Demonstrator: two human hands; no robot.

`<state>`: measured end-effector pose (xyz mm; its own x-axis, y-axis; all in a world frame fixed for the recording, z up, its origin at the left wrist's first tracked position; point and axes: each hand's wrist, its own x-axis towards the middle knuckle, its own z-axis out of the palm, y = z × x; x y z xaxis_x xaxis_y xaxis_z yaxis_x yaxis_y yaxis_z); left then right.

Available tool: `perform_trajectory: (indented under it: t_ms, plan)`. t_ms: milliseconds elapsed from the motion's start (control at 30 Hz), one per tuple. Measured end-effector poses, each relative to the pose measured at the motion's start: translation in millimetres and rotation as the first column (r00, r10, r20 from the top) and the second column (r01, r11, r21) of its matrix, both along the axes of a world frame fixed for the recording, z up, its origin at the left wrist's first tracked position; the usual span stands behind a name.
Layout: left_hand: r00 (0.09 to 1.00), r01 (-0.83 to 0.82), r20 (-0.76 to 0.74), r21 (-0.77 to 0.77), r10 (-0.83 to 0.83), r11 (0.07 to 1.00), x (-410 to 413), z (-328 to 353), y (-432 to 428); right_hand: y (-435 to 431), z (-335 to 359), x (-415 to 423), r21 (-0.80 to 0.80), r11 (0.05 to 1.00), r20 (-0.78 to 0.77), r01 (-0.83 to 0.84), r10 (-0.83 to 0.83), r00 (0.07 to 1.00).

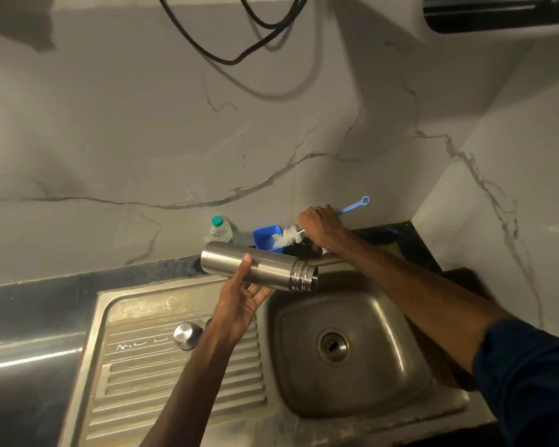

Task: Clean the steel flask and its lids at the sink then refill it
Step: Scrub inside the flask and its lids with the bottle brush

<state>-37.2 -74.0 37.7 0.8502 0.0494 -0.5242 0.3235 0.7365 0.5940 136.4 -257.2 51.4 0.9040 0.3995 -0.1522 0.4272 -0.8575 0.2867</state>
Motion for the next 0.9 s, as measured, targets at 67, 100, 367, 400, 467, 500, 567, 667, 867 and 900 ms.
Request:
perform_trajectory:
  t_ms: [67, 100, 367, 400, 467, 500, 567, 667, 867, 900]
  plan:
    - [1.000, -0.007, -0.003, -0.009, 0.007, 1.000, 0, -1, 1, 3, -1, 0, 0.039, 0.999, -0.027, 0.020, -0.019, 0.999]
    - [1.000, -0.011, -0.004, -0.012, 0.011, 1.000, 0, -1, 1, 4, -2, 0, 0.057, 0.998, -0.035, 0.028, -0.026, 0.999]
    - [0.999, -0.028, -0.020, -0.022, 0.027, 0.999, -1, -7, 6, 16, 21, 11, 0.084, 0.996, 0.058, 0.041, -0.046, 0.997]
    - [0.999, -0.034, -0.028, -0.021, 0.034, 0.999, 0, -8, 7, 18, 24, 13, 0.064, 0.997, 0.071, 0.044, -0.049, 0.996]
    - [0.999, -0.040, -0.034, -0.024, 0.039, 0.999, 0, -10, 9, 23, 23, 14, 0.034, 0.998, 0.071, 0.047, -0.050, 0.996]
    - [0.999, -0.040, -0.035, -0.029, 0.039, 0.999, 1, -11, 9, 26, 21, 14, 0.025, 0.999, 0.058, 0.040, -0.041, 0.997]
    - [0.999, -0.039, -0.037, -0.040, 0.038, 0.998, 3, -12, 10, 32, 13, 12, 0.003, 1.000, 0.034, 0.015, -0.015, 0.999]
    - [0.998, -0.040, -0.043, -0.040, 0.039, 0.998, 5, -14, 8, 40, 9, 10, -0.021, 1.000, -0.001, -0.016, 0.016, 1.000]
    - [0.997, -0.054, -0.065, -0.030, 0.052, 0.998, 11, -19, 7, 44, 22, 23, 0.007, 1.000, 0.009, 0.011, -0.011, 1.000]
    - [0.997, -0.053, -0.063, -0.027, 0.051, 0.998, 11, -20, 8, 45, 19, 22, 0.004, 1.000, 0.005, 0.003, -0.003, 1.000]
